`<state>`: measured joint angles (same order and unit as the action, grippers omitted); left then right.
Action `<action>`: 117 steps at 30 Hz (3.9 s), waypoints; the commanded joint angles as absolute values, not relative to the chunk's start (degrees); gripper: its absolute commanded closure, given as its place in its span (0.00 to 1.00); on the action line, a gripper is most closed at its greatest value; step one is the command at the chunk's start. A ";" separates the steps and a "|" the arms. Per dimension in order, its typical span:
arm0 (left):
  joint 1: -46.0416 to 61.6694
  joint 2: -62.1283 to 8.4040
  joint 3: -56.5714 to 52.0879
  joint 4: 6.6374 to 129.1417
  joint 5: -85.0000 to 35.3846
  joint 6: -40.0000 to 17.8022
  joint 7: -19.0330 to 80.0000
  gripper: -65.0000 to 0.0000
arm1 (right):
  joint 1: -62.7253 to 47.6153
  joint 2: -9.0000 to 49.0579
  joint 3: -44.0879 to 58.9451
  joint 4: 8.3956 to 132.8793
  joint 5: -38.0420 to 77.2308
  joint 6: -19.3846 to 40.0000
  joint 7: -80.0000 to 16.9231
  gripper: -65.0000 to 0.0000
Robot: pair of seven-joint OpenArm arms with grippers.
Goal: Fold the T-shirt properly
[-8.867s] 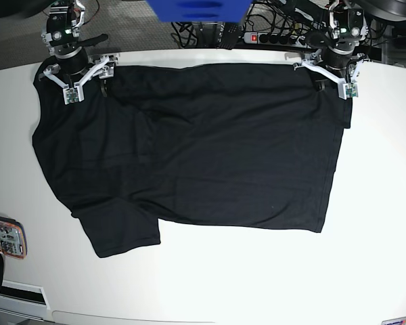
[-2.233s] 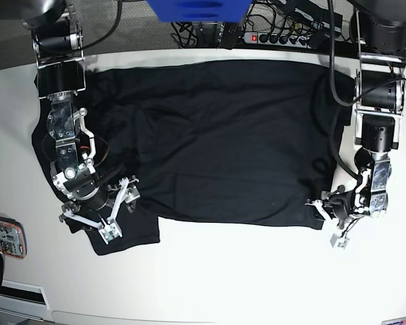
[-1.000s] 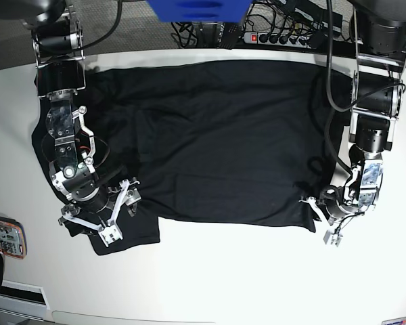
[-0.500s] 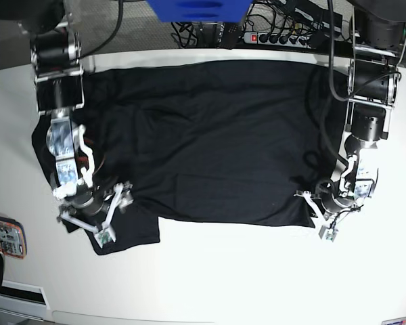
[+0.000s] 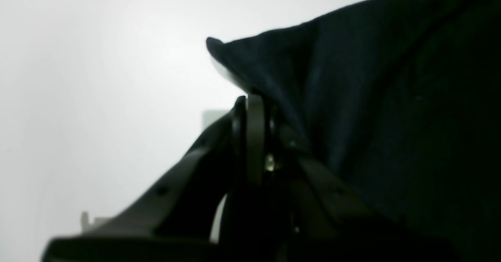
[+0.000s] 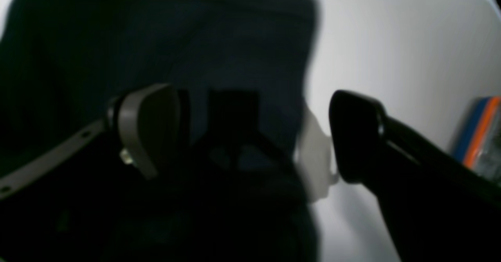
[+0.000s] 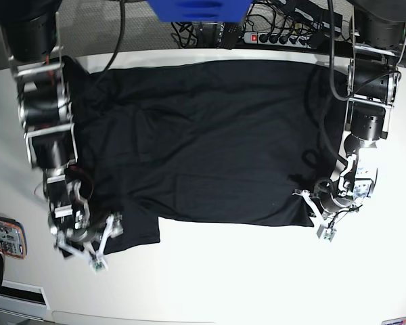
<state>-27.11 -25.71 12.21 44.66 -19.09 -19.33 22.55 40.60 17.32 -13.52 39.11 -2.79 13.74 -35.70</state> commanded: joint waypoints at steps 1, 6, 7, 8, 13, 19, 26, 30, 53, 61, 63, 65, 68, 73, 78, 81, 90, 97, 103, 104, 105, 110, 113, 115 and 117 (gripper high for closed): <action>-28.00 -26.24 12.18 45.14 -18.77 -19.56 23.52 1.00 | 43.65 17.45 -14.29 37.32 -2.42 13.49 -32.84 0.14; -27.91 -26.24 12.18 45.14 -18.77 -19.56 23.52 1.00 | 48.22 17.45 -16.66 23.16 -2.42 13.49 -22.90 0.14; -27.38 -26.24 12.18 45.14 -18.77 -19.56 23.52 1.00 | 48.48 17.45 -16.66 20.26 -2.42 13.49 -19.65 0.14; -27.21 -26.24 12.09 45.23 -18.77 -19.56 23.52 1.00 | 48.57 17.36 -16.75 17.71 -2.42 13.49 -16.48 0.14; -25.98 -26.24 12.09 48.57 -18.77 -19.56 23.52 1.00 | 48.40 17.27 -17.01 7.34 -2.42 13.49 -4.97 0.14; -25.54 -26.24 12.09 48.75 -18.77 -19.56 23.52 1.00 | 47.69 17.19 -16.92 7.52 -2.42 13.49 -4.70 0.20; -25.45 -26.24 12.09 48.75 -18.77 -19.56 23.52 1.00 | 43.74 17.01 -16.57 10.77 -2.07 13.41 -4.88 0.81; -25.27 -26.33 12.09 48.75 -18.77 -19.56 23.52 1.00 | 42.42 15.60 -15.60 14.73 -1.98 13.23 -5.32 1.00; -24.66 -26.33 12.09 48.75 -18.77 -19.56 22.99 1.00 | 28.26 15.87 -5.05 56.84 -2.33 13.14 -27.56 1.00; -24.31 -26.24 12.00 48.75 -18.77 -19.56 22.99 1.00 | 28.53 16.22 2.33 57.27 -2.42 13.14 -28.09 1.00; -24.31 -26.15 12.00 48.75 -18.77 -19.56 22.99 1.00 | 28.70 17.45 2.95 55.08 -2.51 13.14 -28.35 1.00; -24.31 -26.07 12.09 48.84 -18.77 -19.56 22.99 1.00 | 28.70 19.38 2.42 51.03 -3.91 13.14 -28.26 1.00; -24.22 -26.07 12.09 51.21 -18.77 -19.56 23.08 1.00 | 29.32 20.09 2.24 46.20 -7.78 13.32 -27.30 0.74; -24.22 -26.07 12.18 52.18 -18.77 -19.56 23.25 1.00 | 31.08 20.00 2.15 41.10 -11.12 13.41 -25.01 0.64; -23.52 -26.07 12.18 52.18 -18.77 -19.56 23.25 1.00 | 32.84 20.00 2.24 40.92 -11.82 13.41 -25.19 0.70; -22.90 -26.07 12.18 52.18 -18.77 -19.56 23.25 1.00 | 34.33 20.00 2.24 40.66 -11.82 13.41 -25.27 0.69; -22.73 -26.24 12.09 52.18 -18.77 -19.56 23.25 1.00 | 36.97 19.82 2.15 40.48 -11.82 20.09 -25.27 0.56; -22.73 -26.24 12.09 52.18 -18.77 -19.56 23.25 1.00 | 40.92 18.33 2.15 37.49 -11.82 22.11 -24.66 0.53; -22.73 -26.07 12.18 52.18 -18.77 -19.56 23.25 1.00 | 42.07 16.75 2.24 21.93 -11.82 21.49 -13.93 0.53; -22.64 -26.07 12.18 52.18 -18.77 -19.56 23.25 1.00 | 42.07 16.75 2.24 20.53 -11.82 20.44 -12.35 0.53; -22.64 -26.07 12.18 52.18 -18.77 -19.56 23.25 1.00 | 42.07 16.75 2.24 19.65 -11.82 18.77 -11.12 0.53; -22.55 -26.15 12.18 52.18 -18.77 -19.56 23.25 1.00 | 42.07 16.75 2.24 19.38 -11.82 16.22 -9.80 0.53; -22.20 -26.07 12.18 52.26 -18.77 -19.56 23.25 1.00 | 42.07 16.75 2.24 19.65 -11.82 16.13 -9.63 0.53; -22.20 -26.07 12.18 52.26 -18.77 -19.56 23.25 1.00 | 42.07 16.75 2.33 19.56 -11.82 16.13 -9.89 0.53; -22.11 -26.07 12.18 52.26 -18.77 -19.56 23.25 1.00 | 42.07 16.75 2.24 19.21 -11.82 16.13 -9.89 0.53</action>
<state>-21.56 -25.56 12.19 51.88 -19.27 -19.31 21.39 40.12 16.08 2.15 18.57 -12.08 16.29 -10.59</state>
